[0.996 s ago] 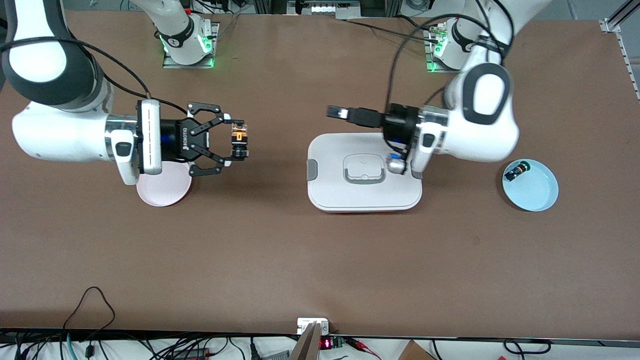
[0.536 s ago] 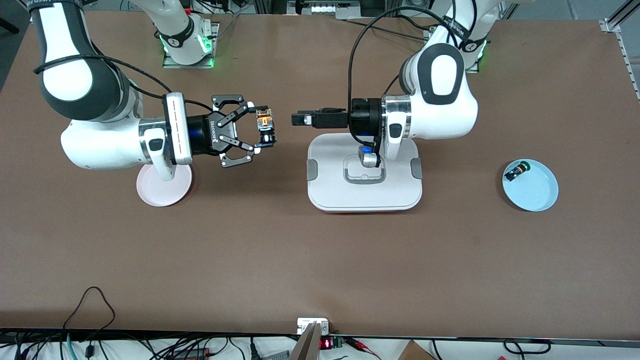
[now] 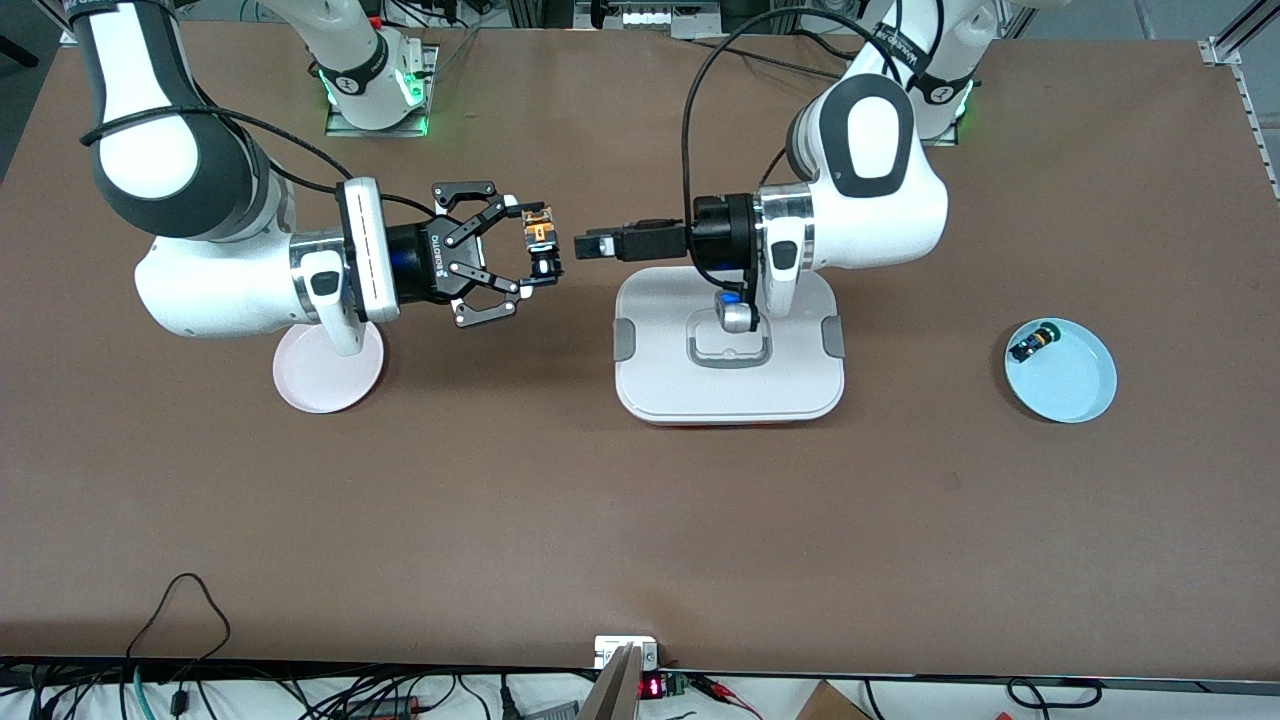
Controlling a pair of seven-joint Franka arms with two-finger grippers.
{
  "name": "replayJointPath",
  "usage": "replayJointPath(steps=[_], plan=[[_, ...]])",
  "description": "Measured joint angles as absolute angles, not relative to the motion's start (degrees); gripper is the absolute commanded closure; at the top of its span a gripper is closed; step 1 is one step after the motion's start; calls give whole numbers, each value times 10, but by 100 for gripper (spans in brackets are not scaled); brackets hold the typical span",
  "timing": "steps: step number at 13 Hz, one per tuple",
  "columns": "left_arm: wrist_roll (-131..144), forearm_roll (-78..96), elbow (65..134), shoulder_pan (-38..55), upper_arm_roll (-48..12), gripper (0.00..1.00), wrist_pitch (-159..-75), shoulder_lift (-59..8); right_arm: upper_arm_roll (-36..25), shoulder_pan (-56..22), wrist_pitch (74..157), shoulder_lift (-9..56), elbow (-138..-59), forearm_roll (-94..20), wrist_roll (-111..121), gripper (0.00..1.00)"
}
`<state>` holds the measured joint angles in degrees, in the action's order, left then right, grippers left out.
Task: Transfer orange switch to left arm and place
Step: 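Close the left gripper on the switch held by the right gripper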
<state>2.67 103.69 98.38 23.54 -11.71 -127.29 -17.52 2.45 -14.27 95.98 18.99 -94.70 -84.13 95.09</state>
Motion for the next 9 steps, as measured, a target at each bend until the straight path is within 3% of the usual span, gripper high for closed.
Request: replayJointPath(steps=[9], plan=[[-8, 1056, 973, 257, -119, 8, -1282, -177, 24, -146, 957, 190, -955, -841, 958, 98]])
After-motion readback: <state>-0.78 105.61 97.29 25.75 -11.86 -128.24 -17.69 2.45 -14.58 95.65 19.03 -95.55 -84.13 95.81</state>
